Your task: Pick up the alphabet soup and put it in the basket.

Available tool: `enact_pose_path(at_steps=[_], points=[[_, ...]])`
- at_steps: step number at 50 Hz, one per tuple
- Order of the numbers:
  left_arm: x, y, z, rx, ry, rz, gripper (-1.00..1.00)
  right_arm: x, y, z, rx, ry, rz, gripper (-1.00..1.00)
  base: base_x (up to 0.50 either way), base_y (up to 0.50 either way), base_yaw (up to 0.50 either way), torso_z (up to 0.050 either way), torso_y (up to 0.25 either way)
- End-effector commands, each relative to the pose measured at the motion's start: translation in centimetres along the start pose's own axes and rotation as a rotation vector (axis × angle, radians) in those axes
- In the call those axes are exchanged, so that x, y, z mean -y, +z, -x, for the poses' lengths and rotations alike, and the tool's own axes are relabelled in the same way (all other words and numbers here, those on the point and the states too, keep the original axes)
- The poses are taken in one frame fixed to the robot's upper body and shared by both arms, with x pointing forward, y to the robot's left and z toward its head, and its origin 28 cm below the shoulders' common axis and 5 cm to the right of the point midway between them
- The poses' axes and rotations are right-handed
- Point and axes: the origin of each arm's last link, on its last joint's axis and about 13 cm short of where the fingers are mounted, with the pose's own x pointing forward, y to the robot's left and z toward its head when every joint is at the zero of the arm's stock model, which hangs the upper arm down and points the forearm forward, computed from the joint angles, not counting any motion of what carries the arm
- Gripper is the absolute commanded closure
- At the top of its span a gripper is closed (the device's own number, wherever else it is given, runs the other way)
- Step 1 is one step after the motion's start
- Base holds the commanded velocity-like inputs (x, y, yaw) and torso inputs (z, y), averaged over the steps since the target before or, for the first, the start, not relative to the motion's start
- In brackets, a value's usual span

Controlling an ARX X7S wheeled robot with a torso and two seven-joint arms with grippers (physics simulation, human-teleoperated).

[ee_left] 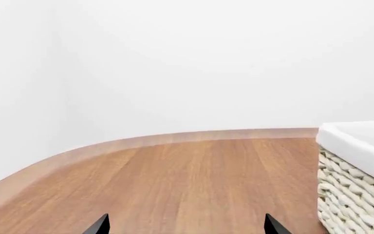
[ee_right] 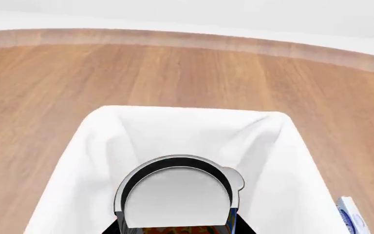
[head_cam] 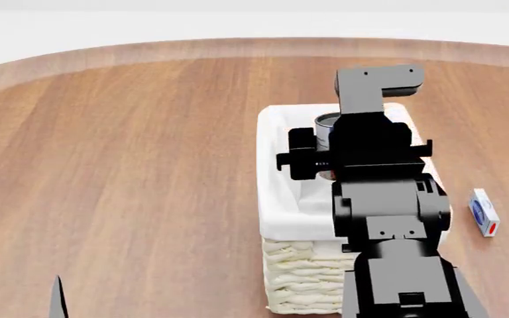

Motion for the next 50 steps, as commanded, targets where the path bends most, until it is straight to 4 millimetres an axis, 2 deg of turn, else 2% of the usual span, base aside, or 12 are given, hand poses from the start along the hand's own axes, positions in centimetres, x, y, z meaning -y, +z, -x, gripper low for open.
enact_pose_path(at_steps=[1,17,33,34,50], points=[[0.0,0.0,0.0,-0.001,0.001,0.000,-1.00,0.0,-1.2,-0.3,-0.016,0.014,0.005,1.00,0.00,0.00,0.00,0.000,0.000],[0.0,-0.1,0.0,-0.001,0.000,-0.005,-1.00,0.0,-2.6,-0.5,-0.038,0.017,0.000,1.00,0.00,0.00,0.00,0.001,0.001],[0.0,0.0,0.0,0.000,-0.001,-0.004,-1.00,-0.1,-2.7,-0.5,-0.037,0.029,-0.008,1.00,0.00,0.00,0.00,0.000,0.001],[0.0,0.0,0.0,0.000,0.000,-0.003,-1.00,-0.1,-2.7,-0.5,-0.036,0.026,-0.005,-1.00,0.00,0.00,0.00,0.000,0.000],[0.1,-0.1,0.0,-0.003,-0.002,-0.003,-1.00,-0.2,-2.7,-0.6,-0.020,0.031,-0.016,-1.00,0.00,0.00,0.00,0.000,0.000]])
